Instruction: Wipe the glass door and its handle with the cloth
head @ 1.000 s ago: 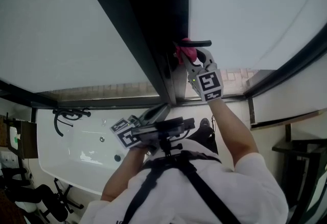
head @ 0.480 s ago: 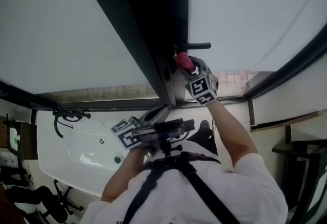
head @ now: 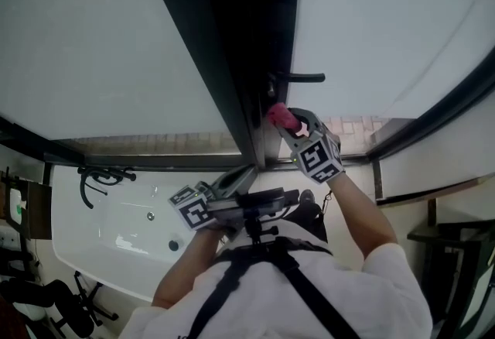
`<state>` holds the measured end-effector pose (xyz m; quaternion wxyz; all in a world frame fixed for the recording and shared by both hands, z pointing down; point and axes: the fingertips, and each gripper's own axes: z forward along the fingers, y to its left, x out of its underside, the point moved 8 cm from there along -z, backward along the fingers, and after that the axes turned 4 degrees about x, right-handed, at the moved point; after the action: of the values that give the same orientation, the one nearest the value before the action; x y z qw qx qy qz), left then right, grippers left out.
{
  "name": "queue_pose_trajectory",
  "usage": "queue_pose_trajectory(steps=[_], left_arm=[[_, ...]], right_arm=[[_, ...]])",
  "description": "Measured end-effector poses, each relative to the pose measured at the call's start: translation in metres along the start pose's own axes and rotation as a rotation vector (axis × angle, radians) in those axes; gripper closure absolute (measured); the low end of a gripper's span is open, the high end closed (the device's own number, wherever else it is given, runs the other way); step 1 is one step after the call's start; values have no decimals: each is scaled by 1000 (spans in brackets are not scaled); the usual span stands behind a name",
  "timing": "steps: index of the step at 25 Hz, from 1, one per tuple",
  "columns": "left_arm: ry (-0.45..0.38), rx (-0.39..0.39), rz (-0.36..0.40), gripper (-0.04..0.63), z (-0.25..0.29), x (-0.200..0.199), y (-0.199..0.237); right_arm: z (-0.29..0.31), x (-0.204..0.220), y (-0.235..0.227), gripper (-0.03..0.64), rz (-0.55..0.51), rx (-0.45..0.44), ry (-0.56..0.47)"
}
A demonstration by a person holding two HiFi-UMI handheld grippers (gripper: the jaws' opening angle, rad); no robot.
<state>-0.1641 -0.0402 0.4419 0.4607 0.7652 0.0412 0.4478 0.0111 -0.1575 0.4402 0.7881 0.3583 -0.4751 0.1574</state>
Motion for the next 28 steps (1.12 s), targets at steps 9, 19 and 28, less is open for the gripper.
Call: queue_pose_trajectory(steps=[9,19,28], left_arm=[[-21,55,-26,603,6,-4,0],[-97,72,140,603,14,-49,-28],[-135,104,280,603,31,-89,-51]], right_arm=[[-57,-117,-46,518,-25,32,-330],[-89,-264,-120,518,-183,210,-584],[-104,-358,-179,518,-168,272,-762]])
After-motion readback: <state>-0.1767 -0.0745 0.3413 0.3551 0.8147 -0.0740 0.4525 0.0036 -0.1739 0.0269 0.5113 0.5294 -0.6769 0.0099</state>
